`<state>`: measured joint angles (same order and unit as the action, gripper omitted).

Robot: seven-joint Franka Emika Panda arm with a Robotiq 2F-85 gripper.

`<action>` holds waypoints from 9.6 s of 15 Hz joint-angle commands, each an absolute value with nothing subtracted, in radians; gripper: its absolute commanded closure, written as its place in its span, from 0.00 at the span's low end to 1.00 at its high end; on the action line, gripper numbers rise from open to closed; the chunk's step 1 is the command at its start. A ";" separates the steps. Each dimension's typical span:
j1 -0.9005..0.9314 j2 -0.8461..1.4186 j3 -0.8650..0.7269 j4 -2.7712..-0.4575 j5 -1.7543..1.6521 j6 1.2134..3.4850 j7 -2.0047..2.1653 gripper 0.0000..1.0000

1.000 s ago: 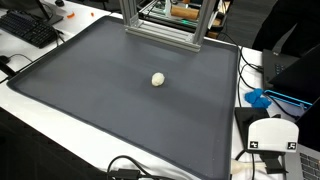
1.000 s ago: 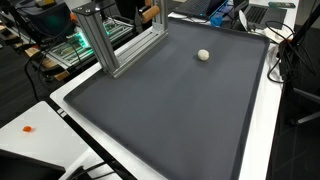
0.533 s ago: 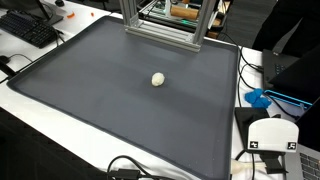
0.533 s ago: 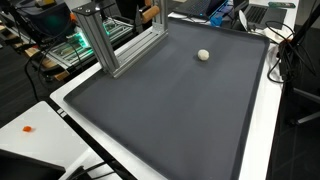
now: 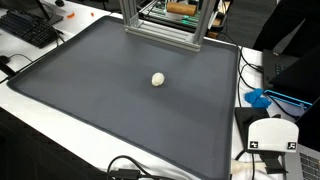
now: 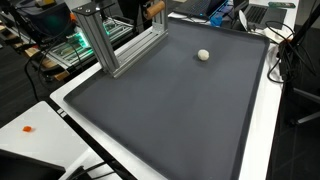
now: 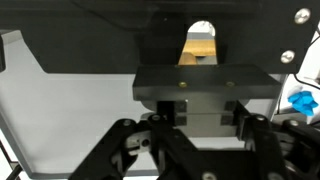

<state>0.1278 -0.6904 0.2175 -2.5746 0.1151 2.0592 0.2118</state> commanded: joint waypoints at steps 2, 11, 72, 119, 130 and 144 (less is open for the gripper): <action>0.119 -0.583 0.204 -2.459 0.078 2.088 0.180 0.65; 0.127 -0.319 0.211 -2.336 0.053 2.321 0.142 0.65; 0.130 0.126 0.134 -2.276 -0.111 2.711 0.126 0.65; 0.180 0.231 0.117 -2.225 -0.141 2.934 0.169 0.65; 0.193 0.280 0.101 -2.222 -0.144 3.056 0.192 0.65; 0.211 0.224 0.086 -2.233 -0.131 2.847 0.171 0.65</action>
